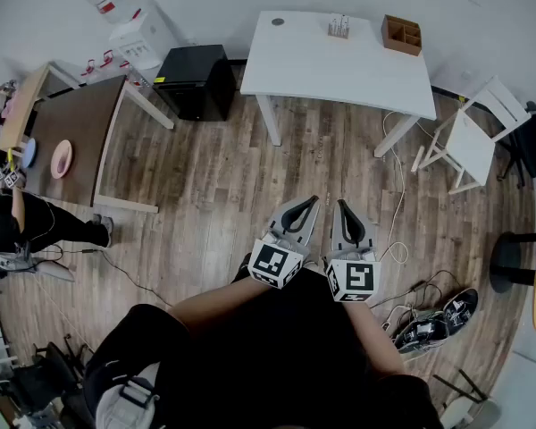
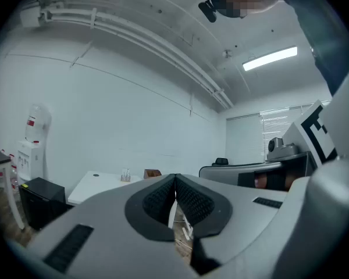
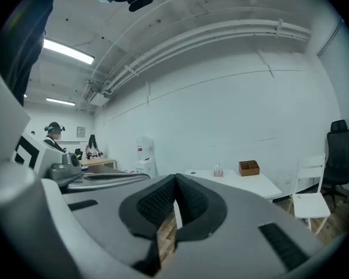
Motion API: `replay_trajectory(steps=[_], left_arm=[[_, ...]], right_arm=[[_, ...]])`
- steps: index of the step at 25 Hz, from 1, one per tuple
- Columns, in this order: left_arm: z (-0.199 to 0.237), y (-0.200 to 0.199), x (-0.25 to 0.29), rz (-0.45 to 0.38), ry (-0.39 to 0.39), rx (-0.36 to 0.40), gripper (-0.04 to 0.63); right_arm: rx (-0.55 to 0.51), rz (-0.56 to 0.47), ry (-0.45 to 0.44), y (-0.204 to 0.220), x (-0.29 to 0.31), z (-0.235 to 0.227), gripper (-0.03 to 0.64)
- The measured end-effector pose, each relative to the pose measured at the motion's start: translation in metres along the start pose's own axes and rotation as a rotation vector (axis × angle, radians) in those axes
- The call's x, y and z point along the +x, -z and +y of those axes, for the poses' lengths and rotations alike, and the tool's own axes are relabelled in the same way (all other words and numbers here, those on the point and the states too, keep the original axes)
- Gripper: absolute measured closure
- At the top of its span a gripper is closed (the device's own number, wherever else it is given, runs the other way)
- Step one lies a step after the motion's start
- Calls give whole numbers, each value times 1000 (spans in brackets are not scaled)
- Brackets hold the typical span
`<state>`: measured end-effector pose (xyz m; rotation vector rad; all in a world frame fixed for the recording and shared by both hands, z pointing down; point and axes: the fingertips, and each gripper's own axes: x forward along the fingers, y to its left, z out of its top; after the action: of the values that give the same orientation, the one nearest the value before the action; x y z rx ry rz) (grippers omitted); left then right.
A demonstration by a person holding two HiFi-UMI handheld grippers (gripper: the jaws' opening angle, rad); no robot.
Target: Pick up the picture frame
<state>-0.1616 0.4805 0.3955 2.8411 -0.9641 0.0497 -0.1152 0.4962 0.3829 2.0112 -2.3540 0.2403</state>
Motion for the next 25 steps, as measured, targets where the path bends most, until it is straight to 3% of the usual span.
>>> replay_trajectory(steps=[7, 10, 15, 21, 25], left_arm=[[-30, 16, -1, 31, 10, 12, 580], [-35, 34, 4, 88, 38, 7, 580], [-36, 57, 24, 176, 43, -4, 580], [-40, 68, 68, 171, 137, -37, 580], [-32, 66, 118, 146, 214, -100, 580]], right_arm=[[27, -22, -49, 11, -22, -11, 584], [75, -53, -75, 19, -30, -16, 581], [122, -68, -13, 26, -39, -43, 581], [152, -58, -1, 34, -19, -75, 581], [99, -104, 79, 17, 10, -109, 581]])
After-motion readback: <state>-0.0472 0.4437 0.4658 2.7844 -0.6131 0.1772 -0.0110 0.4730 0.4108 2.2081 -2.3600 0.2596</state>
